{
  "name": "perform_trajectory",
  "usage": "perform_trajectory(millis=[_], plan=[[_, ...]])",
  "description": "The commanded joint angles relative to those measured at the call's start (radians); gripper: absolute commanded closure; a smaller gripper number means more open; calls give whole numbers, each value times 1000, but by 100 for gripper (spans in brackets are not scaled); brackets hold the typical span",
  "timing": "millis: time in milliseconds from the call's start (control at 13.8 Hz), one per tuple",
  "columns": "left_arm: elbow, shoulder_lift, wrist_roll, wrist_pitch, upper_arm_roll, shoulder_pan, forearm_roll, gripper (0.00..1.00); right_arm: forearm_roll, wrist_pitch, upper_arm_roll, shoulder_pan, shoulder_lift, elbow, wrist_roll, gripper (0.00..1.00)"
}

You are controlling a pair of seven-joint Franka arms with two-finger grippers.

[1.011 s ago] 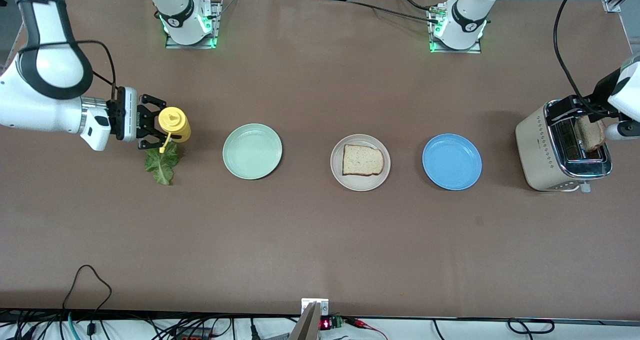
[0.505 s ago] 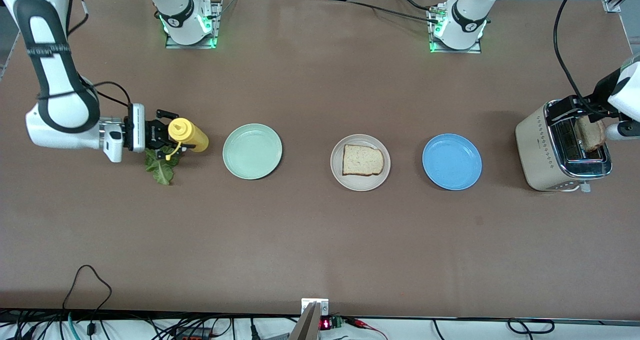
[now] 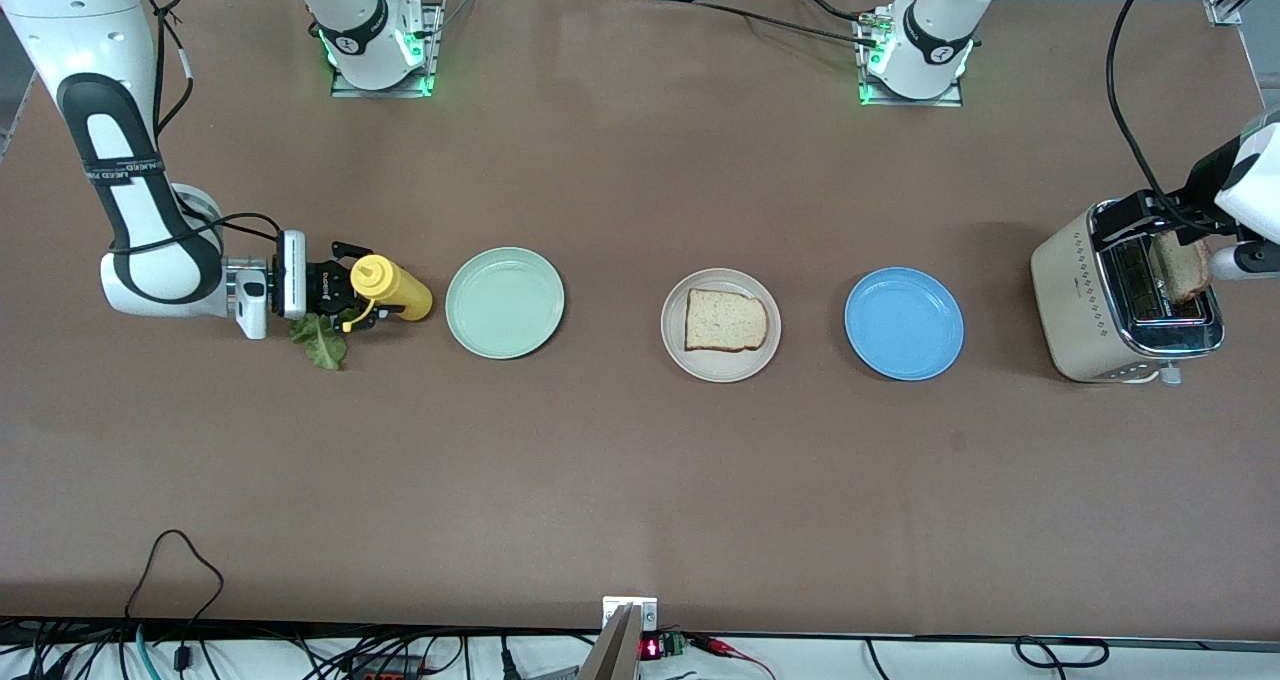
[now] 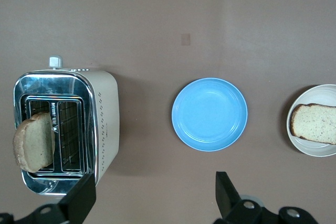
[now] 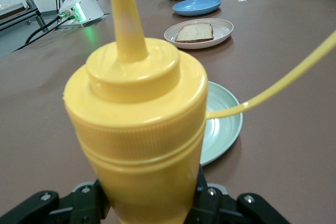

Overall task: Make sandwich in beige plate with both arms
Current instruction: 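Set the yellow bottle down and open the right gripper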

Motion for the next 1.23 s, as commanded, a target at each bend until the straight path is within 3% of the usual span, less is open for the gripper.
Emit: perform_trajectory(millis=[0,433,505,578,650,867,1083,1155], plan=[[-23,-28,14,8,-4,7,-20,0,22,-15,15,-26,25,24,-41,100],[-19,-26,14,10,-4,7,-20,0,28,0,15,-27,57,40,-53,98],[-19,-26,14,10,-4,7,-20,0,30,3,15,-27,59,40,-53,91],[-18,-26,14,10,-6,3,-20,0,30,5,15,-27,59,40,-53,68],[-18,-28,14,8,-6,3,-20,0,30,5,15,-29,57,40,-53,52],[-16,-28,14,8,-6,3,-20,0,33,5,15,-29,57,40,-53,35],[-19,-25,14,8,-3,11,-20,0,36,5,15,-29,59,40,-53,26],[-21,-26,14,8,-3,11,-20,0,41,7,15,-29,60,40,-53,14]])
